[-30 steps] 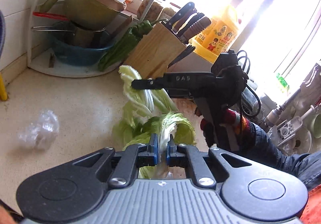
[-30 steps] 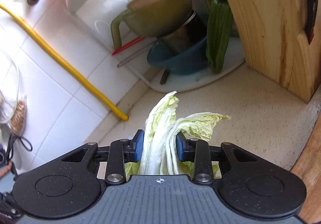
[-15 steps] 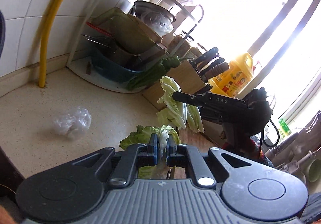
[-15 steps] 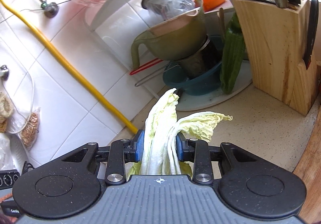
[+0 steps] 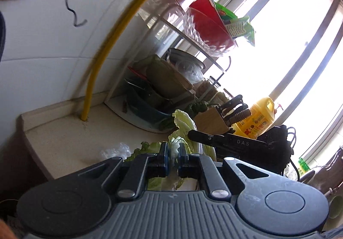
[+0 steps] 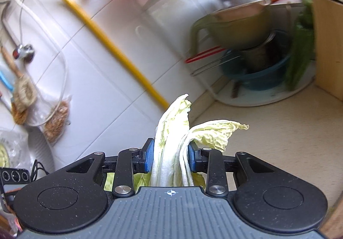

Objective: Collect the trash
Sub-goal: 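Carry both cabbage bunches down over the black bin, then open both grippers to drop the cabbage leaves into the bin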

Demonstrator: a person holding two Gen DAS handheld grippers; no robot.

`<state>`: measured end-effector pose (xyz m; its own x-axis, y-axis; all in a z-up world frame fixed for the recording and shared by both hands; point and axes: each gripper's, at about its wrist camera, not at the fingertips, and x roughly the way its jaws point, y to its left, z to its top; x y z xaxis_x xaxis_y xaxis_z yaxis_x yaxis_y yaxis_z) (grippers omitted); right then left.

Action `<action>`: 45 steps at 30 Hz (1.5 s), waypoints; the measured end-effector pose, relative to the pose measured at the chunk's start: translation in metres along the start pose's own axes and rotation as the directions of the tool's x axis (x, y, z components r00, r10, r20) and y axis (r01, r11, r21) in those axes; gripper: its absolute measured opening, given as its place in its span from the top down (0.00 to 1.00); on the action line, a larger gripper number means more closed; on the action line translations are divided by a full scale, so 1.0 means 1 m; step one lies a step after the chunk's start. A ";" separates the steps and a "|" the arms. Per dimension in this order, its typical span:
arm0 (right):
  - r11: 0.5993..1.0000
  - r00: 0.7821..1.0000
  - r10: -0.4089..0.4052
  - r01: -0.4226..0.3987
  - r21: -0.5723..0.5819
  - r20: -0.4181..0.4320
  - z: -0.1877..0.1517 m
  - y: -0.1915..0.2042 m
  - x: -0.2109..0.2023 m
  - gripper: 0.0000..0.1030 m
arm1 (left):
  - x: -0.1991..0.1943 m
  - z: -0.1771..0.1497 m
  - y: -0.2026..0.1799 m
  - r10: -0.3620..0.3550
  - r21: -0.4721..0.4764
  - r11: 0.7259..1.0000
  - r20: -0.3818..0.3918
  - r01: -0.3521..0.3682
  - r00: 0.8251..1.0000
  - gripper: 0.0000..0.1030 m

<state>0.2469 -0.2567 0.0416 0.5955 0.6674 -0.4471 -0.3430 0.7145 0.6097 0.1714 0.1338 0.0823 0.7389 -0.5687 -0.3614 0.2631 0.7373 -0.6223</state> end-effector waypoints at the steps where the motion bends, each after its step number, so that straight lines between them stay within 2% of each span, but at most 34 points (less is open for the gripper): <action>1: 1.000 1.000 0.019 -0.020 -0.011 -0.014 -0.002 0.009 0.008 0.62 | -0.010 0.000 0.004 0.017 -0.004 1.000 0.017 -0.017 1.000 0.93; 6: 0.992 0.989 0.106 -0.112 -0.052 -0.101 -0.014 0.050 0.051 0.62 | -0.055 -0.005 0.027 0.113 -0.039 0.993 0.087 -0.110 0.990 0.93; 13: 0.967 0.952 0.211 -0.236 -0.090 -0.223 -0.024 0.105 0.105 0.62 | -0.104 -0.021 0.053 0.209 -0.096 0.976 0.148 -0.196 0.967 0.93; 17: 0.954 0.927 0.240 -0.279 -0.105 -0.287 -0.039 0.130 0.127 0.62 | -0.120 -0.028 0.067 0.250 -0.126 0.965 0.165 -0.231 0.954 0.93; 22: 0.950 0.905 0.243 -0.295 -0.103 -0.350 -0.062 0.147 0.153 0.62 | -0.131 -0.036 0.087 0.296 -0.154 0.950 0.161 -0.272 0.941 0.93; 27: 0.957 0.891 0.216 -0.275 -0.096 -0.400 -0.084 0.151 0.179 0.62 | -0.126 -0.046 0.109 0.339 -0.173 0.933 0.127 -0.316 0.932 0.93; 39: 0.982 0.861 0.094 -0.161 -0.094 -0.500 -0.134 0.137 0.243 0.62 | -0.087 -0.069 0.164 0.423 -0.201 0.887 -0.009 -0.416 0.906 0.93; 43: 0.987 0.851 0.059 -0.129 -0.100 -0.522 -0.145 0.131 0.256 0.59 | -0.074 -0.074 0.175 0.438 -0.195 0.877 -0.053 -0.439 0.897 0.92; 45: 0.988 0.847 0.034 -0.107 -0.108 -0.530 -0.152 0.131 0.264 0.56 | -0.064 -0.076 0.179 0.451 -0.182 0.869 -0.088 -0.460 0.888 0.91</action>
<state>0.2489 0.0446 -0.0963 0.1082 0.7011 -0.7048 -0.4817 0.6572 0.5797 0.1238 0.2742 -0.0588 0.7199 -0.2043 -0.6633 -0.2239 0.8362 -0.5006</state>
